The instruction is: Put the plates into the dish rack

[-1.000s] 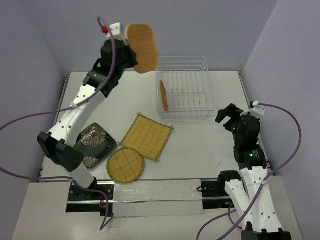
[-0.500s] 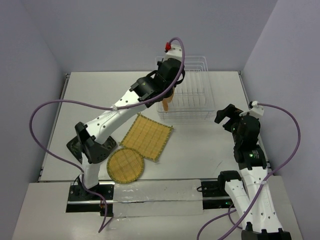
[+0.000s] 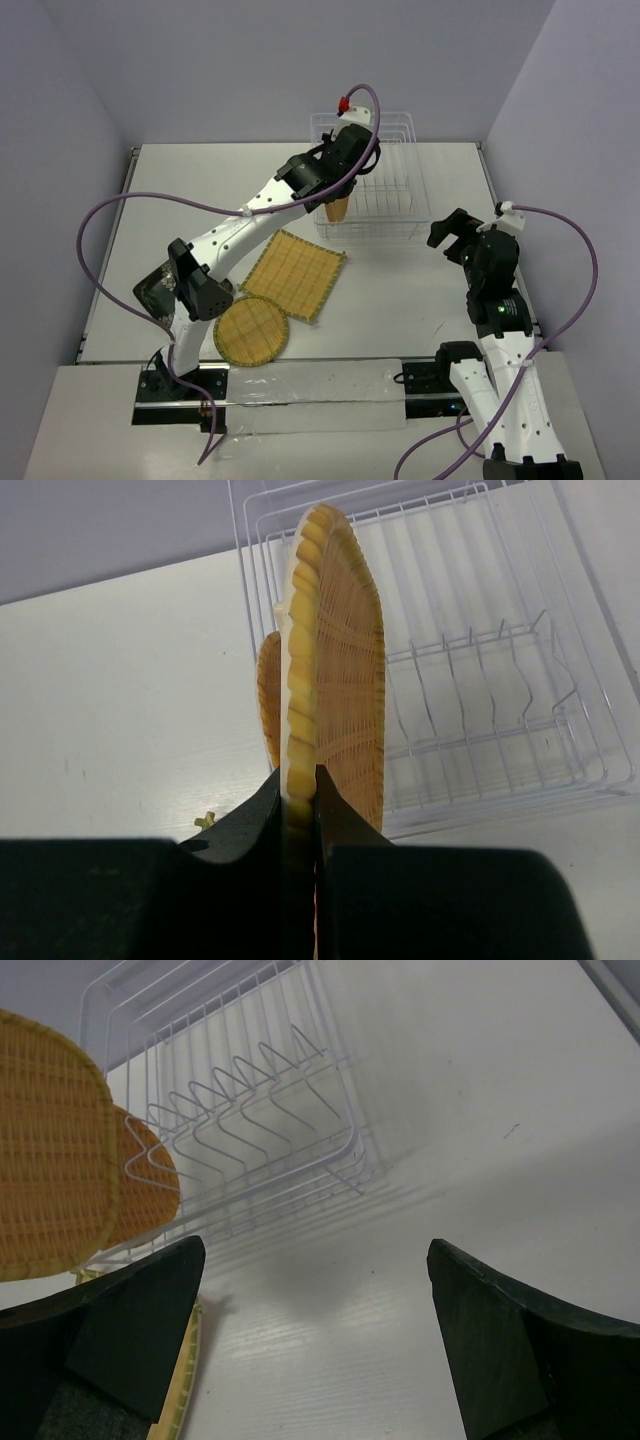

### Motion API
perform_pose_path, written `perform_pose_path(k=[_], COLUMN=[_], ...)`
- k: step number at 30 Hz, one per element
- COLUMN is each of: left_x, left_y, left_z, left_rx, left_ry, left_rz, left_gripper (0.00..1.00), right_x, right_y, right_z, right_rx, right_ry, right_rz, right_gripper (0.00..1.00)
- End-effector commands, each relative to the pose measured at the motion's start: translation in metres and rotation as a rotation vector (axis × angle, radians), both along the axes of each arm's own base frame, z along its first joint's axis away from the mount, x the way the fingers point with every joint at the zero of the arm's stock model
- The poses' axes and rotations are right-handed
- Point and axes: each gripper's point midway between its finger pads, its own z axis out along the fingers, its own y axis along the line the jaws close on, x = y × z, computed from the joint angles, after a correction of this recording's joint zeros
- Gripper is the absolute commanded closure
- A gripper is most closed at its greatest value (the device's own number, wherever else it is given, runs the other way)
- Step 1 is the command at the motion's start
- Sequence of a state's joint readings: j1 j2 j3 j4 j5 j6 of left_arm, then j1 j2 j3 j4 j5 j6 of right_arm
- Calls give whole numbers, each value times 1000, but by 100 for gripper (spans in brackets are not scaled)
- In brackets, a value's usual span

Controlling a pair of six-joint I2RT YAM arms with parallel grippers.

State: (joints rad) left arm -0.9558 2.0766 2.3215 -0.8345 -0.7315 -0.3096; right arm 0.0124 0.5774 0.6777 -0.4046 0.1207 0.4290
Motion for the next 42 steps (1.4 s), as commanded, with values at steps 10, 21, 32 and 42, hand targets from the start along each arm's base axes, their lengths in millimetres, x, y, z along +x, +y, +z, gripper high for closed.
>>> perform_pose_path(k=[10,21,32,42], left_x=[40,49,52,57], left_y=[9,3,22,6], left_z=[-2,-22,-35,-56], left_rx=[-98,-141,-152,-152], left_ry=[-34,24,36,73], left_rz=[109,88,215,166], left_gripper=[100,100,100,100], right_x=[5,8,8,7], right_y=[-4,-7,-7,-8], right_z=[0,-6,-7,-7], right_rx=[-5,-5,-6,-6], right_ry=[-15,8,13,11], right_rz=[-18,-36,-39,-47], right_gripper=[0,0,0,0])
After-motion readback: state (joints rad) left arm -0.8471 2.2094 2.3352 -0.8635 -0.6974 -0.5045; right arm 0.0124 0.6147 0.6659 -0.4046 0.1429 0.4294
